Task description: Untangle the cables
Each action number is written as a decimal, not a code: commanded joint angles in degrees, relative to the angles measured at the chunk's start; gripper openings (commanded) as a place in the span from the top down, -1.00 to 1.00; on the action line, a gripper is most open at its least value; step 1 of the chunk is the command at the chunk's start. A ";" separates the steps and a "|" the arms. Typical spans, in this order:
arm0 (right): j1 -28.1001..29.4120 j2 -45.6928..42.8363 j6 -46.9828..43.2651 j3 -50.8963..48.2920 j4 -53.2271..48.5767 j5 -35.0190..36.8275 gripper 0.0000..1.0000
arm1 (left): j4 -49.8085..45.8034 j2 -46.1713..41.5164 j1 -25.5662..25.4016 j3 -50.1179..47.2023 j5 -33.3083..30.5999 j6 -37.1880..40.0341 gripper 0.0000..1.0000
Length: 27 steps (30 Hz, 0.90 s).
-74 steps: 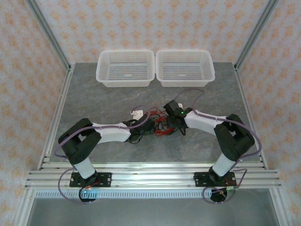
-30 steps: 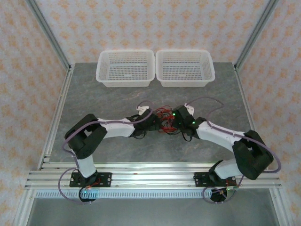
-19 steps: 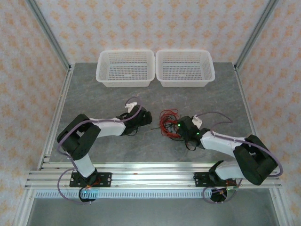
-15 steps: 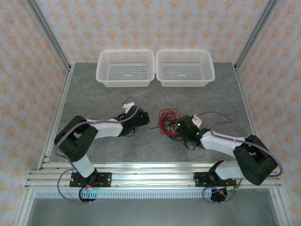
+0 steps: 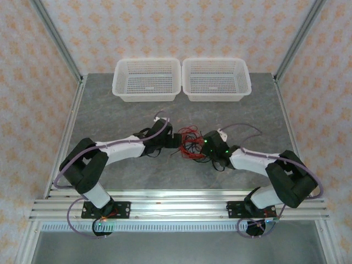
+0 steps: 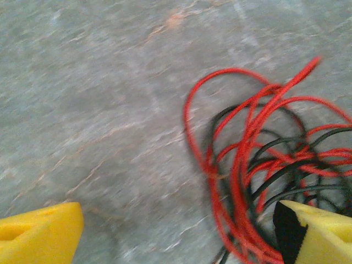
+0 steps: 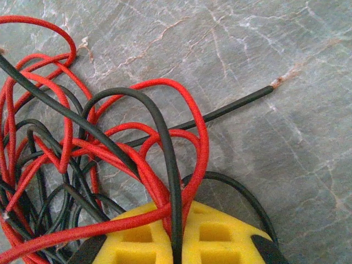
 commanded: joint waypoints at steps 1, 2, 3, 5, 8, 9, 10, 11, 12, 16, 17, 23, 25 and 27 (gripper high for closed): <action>0.18 0.42 -3.70 0.77 0.96 -0.58 1.00 | -1.26 3.40 0.21 2.78 2.65 4.07 -0.77; 0.18 0.40 -3.70 0.67 1.23 -0.84 1.00 | -1.06 4.11 0.14 3.22 2.96 4.25 -0.76; 0.18 0.54 -3.77 0.58 1.50 -1.19 1.00 | -0.75 4.84 0.10 3.61 3.38 4.51 -0.75; 0.19 0.81 -3.86 0.66 1.81 -1.63 1.00 | -0.55 6.20 -0.22 4.67 3.82 5.04 -0.73; 0.18 1.42 -4.18 1.06 1.99 -2.36 1.00 | -1.56 9.09 -0.92 6.99 2.99 5.97 -0.71; 0.18 1.61 -4.35 1.18 2.14 -2.63 1.00 | -2.02 10.22 -1.25 8.01 2.57 6.25 -0.70; 0.16 1.76 -4.40 1.24 2.16 -2.86 1.00 | -2.42 11.29 -1.52 8.88 2.29 6.53 -0.69; 0.23 1.80 -4.39 1.28 2.16 -2.97 1.00 | -2.67 12.15 -1.78 9.64 2.05 6.69 -0.69; 0.18 1.85 -4.40 1.21 2.27 -3.05 1.00 | -3.08 13.15 -2.10 10.58 1.64 6.81 -0.68; 0.27 1.46 -4.23 1.11 2.25 -3.29 1.00 | -6.95 18.06 -3.51 14.31 -3.38 6.29 -0.52; 0.27 1.32 -3.99 1.02 2.09 -3.23 1.00 | -8.30 19.11 -3.65 15.05 -4.75 5.89 -0.47; 0.27 0.40 0.26 0.37 0.86 -1.30 1.00 | -15.66 22.41 -3.75 16.42 -14.68 1.73 0.39; 0.27 0.20 2.80 -0.49 1.56 -0.60 1.00 | -16.61 22.72 -3.75 15.48 -16.25 0.97 0.80; 0.27 -0.11 5.36 -1.46 2.54 -0.01 1.00 | -17.48 22.96 -3.74 14.55 -17.79 0.05 1.00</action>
